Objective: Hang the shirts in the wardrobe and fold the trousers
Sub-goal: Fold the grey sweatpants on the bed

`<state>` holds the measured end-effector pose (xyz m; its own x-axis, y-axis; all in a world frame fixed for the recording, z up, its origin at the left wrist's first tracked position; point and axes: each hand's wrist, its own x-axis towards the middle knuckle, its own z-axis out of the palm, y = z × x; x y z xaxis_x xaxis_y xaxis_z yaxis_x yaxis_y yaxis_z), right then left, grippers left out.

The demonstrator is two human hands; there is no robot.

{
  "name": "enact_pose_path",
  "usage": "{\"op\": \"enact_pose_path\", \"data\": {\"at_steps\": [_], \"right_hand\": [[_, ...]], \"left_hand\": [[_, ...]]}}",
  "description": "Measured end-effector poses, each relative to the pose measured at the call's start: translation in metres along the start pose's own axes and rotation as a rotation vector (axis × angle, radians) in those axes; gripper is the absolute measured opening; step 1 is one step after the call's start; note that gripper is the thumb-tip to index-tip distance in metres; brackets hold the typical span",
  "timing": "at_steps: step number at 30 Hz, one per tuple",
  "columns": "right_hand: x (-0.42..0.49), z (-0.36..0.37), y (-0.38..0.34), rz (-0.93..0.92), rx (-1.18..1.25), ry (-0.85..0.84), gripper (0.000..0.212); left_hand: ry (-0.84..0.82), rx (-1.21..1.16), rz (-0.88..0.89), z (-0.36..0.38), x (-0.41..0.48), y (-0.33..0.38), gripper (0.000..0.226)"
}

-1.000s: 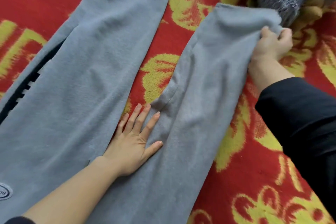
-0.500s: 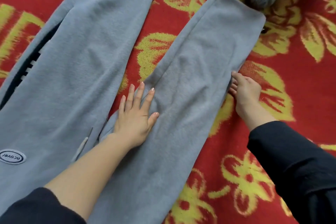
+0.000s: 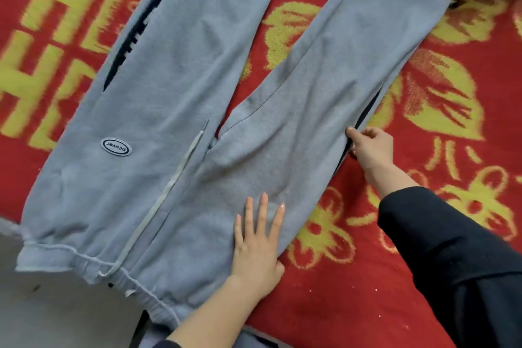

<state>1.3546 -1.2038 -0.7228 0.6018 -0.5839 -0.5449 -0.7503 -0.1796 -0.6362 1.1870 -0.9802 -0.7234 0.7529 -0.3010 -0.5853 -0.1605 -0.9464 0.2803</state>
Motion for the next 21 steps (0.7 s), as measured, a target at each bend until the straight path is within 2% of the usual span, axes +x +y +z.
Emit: {"op": "enact_pose_path", "data": {"at_steps": [3,5,8,11,14,16,21], "right_hand": [[-0.017,0.005,-0.009,0.007,-0.091,0.037,0.020],[-0.026,0.008,-0.020,-0.032,-0.161,0.082,0.021],[-0.039,0.017,-0.042,-0.094,-0.240,0.151,0.012],[-0.047,0.033,-0.071,-0.061,-0.148,0.145,0.019],[-0.054,0.057,-0.110,-0.028,0.015,0.077,0.008],[-0.060,0.077,-0.140,-0.039,0.057,0.037,0.024],[-0.085,0.153,-0.222,-0.262,0.230,0.062,0.013]], "left_hand": [[0.015,-0.021,-0.049,-0.010,0.000,-0.001,0.121],[0.018,0.005,-0.027,-0.025,-0.003,-0.003,0.110],[-0.062,-0.098,-0.023,-0.050,-0.006,-0.021,0.078],[-0.066,-0.348,-0.164,-0.082,-0.010,-0.057,0.045],[-0.037,-0.465,-0.187,-0.109,-0.014,-0.110,0.034],[-0.011,-0.531,-0.175,-0.129,-0.015,-0.146,0.031],[-0.045,-0.977,-0.154,-0.180,-0.008,-0.237,0.040]]}}
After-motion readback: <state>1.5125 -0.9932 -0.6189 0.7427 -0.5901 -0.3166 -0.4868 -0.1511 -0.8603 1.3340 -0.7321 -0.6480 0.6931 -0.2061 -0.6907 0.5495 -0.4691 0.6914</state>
